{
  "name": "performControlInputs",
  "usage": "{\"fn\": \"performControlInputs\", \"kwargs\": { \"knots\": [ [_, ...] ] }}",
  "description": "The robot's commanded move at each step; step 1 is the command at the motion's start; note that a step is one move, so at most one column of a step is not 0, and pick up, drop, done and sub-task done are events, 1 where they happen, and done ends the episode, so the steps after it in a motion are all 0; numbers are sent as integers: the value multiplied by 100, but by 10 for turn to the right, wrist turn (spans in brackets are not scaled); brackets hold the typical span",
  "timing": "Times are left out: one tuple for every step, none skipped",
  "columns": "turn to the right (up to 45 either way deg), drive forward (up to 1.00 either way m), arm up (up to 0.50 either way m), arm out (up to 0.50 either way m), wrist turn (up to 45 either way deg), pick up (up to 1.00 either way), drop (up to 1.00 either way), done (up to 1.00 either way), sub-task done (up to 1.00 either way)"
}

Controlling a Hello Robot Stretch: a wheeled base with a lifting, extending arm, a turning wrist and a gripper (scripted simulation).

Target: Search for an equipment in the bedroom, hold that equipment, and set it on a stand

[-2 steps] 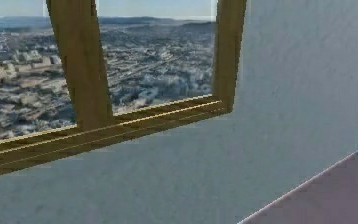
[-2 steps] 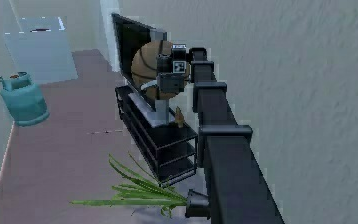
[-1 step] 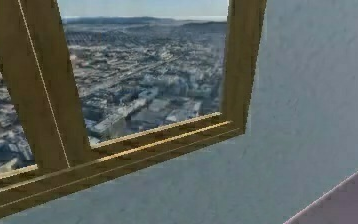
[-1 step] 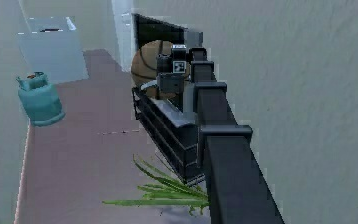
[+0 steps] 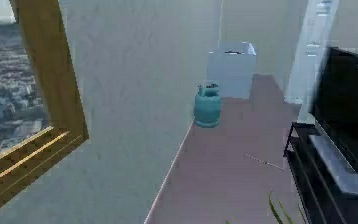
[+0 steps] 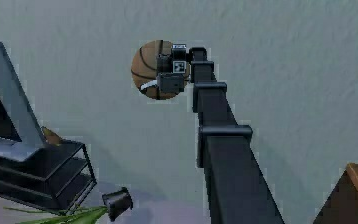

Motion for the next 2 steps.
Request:
{"fn": "performControlInputs", "kwargs": {
  "knots": [
    [450, 0, 0, 0, 0, 0, 0, 0, 0],
    [30, 0, 0, 0, 0, 0, 0, 0, 0]
  ]
}}
